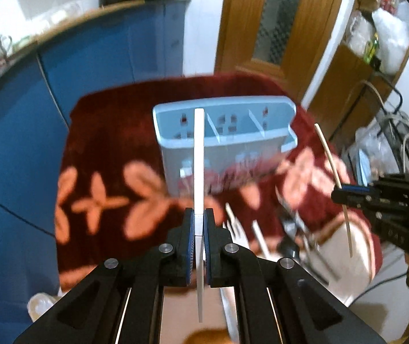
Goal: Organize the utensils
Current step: 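Grasp the white plastic stick with the left tool while the right tool grasps the wooden chopstick, then lower the white stick into the blue box with the left tool while the right tool inserts the chopstick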
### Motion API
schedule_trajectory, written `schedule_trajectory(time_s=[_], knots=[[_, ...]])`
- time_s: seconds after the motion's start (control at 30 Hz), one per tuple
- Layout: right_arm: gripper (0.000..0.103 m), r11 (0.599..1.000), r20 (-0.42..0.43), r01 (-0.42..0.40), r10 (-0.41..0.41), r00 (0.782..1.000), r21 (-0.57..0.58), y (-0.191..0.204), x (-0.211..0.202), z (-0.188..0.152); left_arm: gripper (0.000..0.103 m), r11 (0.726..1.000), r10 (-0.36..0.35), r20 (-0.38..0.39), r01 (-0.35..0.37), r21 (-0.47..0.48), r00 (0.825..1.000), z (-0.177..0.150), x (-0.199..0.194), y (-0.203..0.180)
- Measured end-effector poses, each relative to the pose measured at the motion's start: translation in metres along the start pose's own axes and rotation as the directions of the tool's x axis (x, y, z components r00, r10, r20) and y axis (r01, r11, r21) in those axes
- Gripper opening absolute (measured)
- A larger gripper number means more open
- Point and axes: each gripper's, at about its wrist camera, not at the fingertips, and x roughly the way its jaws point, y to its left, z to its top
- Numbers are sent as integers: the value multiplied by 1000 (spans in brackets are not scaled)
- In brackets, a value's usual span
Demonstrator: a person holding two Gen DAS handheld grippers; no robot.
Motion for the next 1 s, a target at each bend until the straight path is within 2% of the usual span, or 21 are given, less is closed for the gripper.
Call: schedule_trajectory(time_s=[0.13, 0.27, 0.37, 0.57, 0.77, 1.0], knots=[[6, 1000, 82, -13, 12, 997, 13, -2, -17, 18, 6, 1000, 26, 91, -25, -14, 995, 22, -8, -2], [6, 1000, 173, 6, -9, 985, 15, -3, -30, 33, 6, 999, 46, 157, -41, -36, 986, 44, -15, 1], [6, 999, 214, -10, 2, 977, 36, -5, -30, 47, 6, 997, 73, 217, -64, -46, 973, 59, -13, -2], [6, 999, 296, 8, -22, 955, 49, -7, -26, 73, 6, 992, 91, 283, -60, -113, 955, 85, -5, 6], [6, 997, 358, 20, -43, 933, 68, -17, -19, 91, 6, 986, 116, 354, -63, -157, 928, 99, 11, 18], [6, 997, 443, 12, -45, 895, 76, -23, 2, 99, 6, 982, 125, 392, -56, -181, 911, 94, 39, 24]])
